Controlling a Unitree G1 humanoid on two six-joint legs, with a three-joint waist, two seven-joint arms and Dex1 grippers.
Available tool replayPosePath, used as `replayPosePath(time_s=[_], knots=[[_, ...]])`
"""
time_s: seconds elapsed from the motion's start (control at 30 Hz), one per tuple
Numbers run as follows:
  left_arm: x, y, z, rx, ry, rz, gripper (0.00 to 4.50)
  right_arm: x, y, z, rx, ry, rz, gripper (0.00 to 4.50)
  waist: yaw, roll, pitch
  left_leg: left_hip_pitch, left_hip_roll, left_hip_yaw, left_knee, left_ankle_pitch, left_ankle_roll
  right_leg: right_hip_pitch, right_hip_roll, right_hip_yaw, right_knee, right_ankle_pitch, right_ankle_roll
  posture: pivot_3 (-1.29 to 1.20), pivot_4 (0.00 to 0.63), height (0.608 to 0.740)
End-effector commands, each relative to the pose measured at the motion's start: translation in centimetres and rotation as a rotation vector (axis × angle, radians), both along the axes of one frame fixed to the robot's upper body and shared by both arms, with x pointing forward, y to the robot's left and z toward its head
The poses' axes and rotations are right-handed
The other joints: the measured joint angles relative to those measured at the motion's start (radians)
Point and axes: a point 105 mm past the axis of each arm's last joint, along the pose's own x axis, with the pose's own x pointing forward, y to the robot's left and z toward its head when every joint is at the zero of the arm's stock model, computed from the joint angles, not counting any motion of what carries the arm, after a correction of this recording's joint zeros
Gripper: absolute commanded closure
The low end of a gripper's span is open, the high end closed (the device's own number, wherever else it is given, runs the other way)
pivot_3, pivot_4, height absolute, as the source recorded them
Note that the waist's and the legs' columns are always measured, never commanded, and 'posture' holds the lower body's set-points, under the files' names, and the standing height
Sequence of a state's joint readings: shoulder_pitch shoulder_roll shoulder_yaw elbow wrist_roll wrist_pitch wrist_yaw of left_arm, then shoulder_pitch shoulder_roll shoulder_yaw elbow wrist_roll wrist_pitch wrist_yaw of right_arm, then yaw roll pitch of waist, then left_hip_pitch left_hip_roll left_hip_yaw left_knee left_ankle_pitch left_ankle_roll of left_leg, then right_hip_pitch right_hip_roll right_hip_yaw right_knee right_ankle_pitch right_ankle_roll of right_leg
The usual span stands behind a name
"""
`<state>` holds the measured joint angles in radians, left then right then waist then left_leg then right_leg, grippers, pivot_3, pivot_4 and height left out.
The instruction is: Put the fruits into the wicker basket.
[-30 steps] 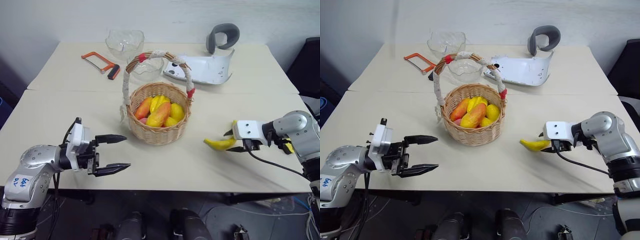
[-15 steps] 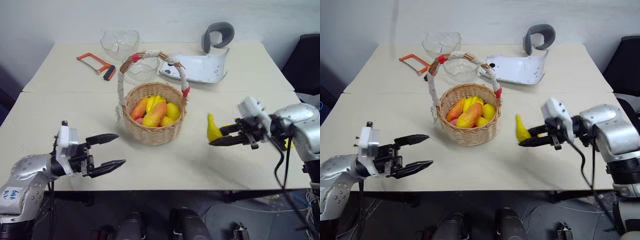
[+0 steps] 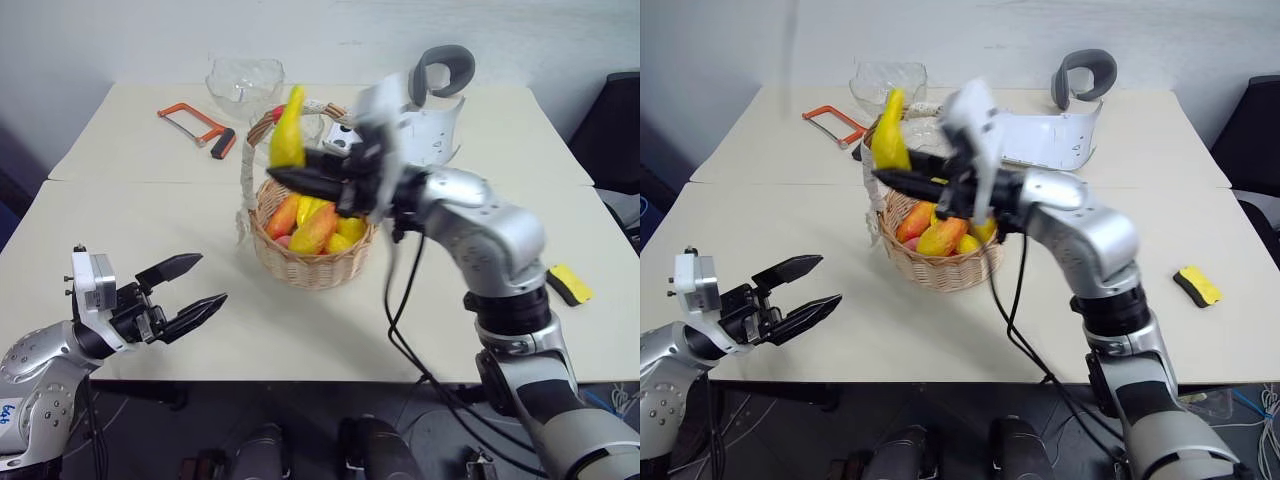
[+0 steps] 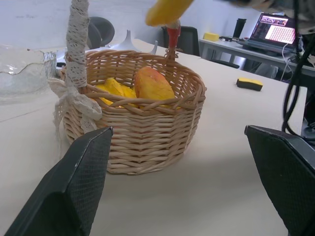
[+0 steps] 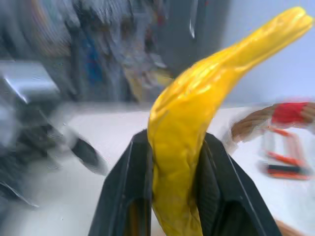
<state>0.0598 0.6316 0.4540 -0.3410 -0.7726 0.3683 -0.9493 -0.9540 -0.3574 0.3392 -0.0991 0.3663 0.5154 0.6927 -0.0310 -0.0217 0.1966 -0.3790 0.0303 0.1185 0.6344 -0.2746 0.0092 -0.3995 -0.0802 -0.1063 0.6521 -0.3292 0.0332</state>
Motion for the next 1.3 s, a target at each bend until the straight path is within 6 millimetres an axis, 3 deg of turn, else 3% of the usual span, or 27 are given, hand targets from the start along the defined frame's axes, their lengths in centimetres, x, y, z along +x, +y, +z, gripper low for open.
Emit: replayPosePath(time_s=[0.03, 0.2, 0.37, 0.47, 0.57, 0.73, 0.83, 0.93, 1.03, 1.23, 1.3], knots=[[-0.1, 0.0, 0.1, 0.000, -0.029, 0.024, 0.00, 0.6, 0.6, -1.2, -0.059, -0.087, -0.050, 3.42, 0.000, 0.000, 0.000, -0.001, 0.000, 0.000, 0.000, 0.000, 0.000, 0.000, 0.000, 0.000, 0.000, 0.000, 0.000, 0.00, 0.150, 0.740], [-0.5, -0.1, -0.7, 0.012, -0.015, 0.029, 0.00, 0.6, 0.0, -1.8, -0.081, -0.071, -0.053, 1.72, -0.001, 0.000, 0.000, -0.011, 0.000, 0.000, 0.002, 0.001, 0.000, -0.012, 0.000, 0.000, 0.004, 0.000, 0.000, 0.00, 0.150, 0.740], [-0.4, -0.3, -0.8, 0.020, -0.019, 0.021, 0.00, -1.6, -1.7, -1.8, -0.063, 0.062, 0.082, 0.02, 0.000, 0.000, 0.000, -0.011, 0.000, -0.001, 0.002, 0.001, 0.002, -0.011, 0.000, 0.000, 0.003, 0.000, 0.000, 0.00, 0.150, 0.740], [-0.3, -0.5, -0.7, 0.020, -0.022, 0.011, 0.00, -3.9, -3.8, -1.3, 0.008, 0.177, 0.197, 0.02, 0.004, 0.000, 0.000, -0.010, 0.001, -0.001, 0.002, -0.001, 0.005, -0.010, 0.000, -0.001, 0.003, 0.000, 0.000, 0.00, 0.150, 0.740], [-0.4, -0.5, -0.5, 0.029, -0.022, 0.001, 0.00, -6.4, -7.3, -1.6, 0.012, 0.279, 0.301, 0.02, 0.005, 0.000, 0.000, -0.011, 0.000, -0.002, 0.002, -0.001, 0.006, -0.010, 0.000, -0.001, 0.002, 0.000, 0.000, 0.00, 0.150, 0.740], [-0.5, -0.7, 0.1, 0.044, -0.015, -0.040, 0.00, -2.0, -13.3, -1.4, 0.065, 0.323, 0.033, 0.02, -0.003, -0.001, 0.000, -0.010, 0.000, -0.001, 0.003, -0.002, 0.008, -0.008, -0.001, -0.001, 0.000, 0.001, 0.000, 0.00, 0.150, 0.740], [-0.7, -1.4, 0.4, 0.067, -0.016, -0.088, 0.00, 0.8, -14.9, -1.5, 0.058, 0.281, -0.065, 0.02, -0.006, 0.000, 0.000, -0.008, 0.001, 0.000, 0.002, 0.000, 0.006, -0.009, 0.001, -0.001, 0.001, 0.001, 0.000, 0.00, 0.150, 0.740], [-0.5, -1.8, 1.2, 0.066, -0.045, -0.098, 0.00, 3.6, -14.7, -1.4, 0.080, 0.225, -0.114, 0.02, -0.008, 0.000, 0.000, -0.008, 0.001, 0.001, 0.001, 0.001, 0.003, -0.010, 0.002, 0.000, 0.002, 0.001, 0.000, 0.00, 0.150, 0.740], [-0.3, -2.0, 1.5, 0.068, -0.050, -0.101, 0.00, 6.0, -13.0, -1.3, 0.116, 0.188, -0.101, 0.02, -0.012, 0.000, 0.000, -0.008, 0.001, 0.002, 0.001, 0.004, 0.001, -0.010, 0.002, 0.000, 0.003, 0.001, -0.001, 0.00, 0.150, 0.740], [-0.3, -1.3, 1.6, 0.079, -0.047, -0.067, 0.00, 6.3, -9.5, -1.5, 0.135, 0.229, 0.085, 0.02, -0.010, 0.000, 0.000, -0.010, 0.001, 0.001, 0.001, 0.004, 0.000, -0.011, 0.001, 0.000, 0.003, 0.001, -0.001, 0.00, 0.150, 0.740], [-0.4, -1.0, 1.5, 0.081, -0.046, -0.052, 0.00, 6.4, -9.2, -1.7, 0.111, 0.229, 0.105, 0.39, -0.010, 0.000, 0.000, -0.010, 0.001, 0.001, 0.002, 0.004, 0.001, -0.010, 0.001, 0.000, 0.002, 0.001, 0.000, 0.00, 0.150, 0.740]])
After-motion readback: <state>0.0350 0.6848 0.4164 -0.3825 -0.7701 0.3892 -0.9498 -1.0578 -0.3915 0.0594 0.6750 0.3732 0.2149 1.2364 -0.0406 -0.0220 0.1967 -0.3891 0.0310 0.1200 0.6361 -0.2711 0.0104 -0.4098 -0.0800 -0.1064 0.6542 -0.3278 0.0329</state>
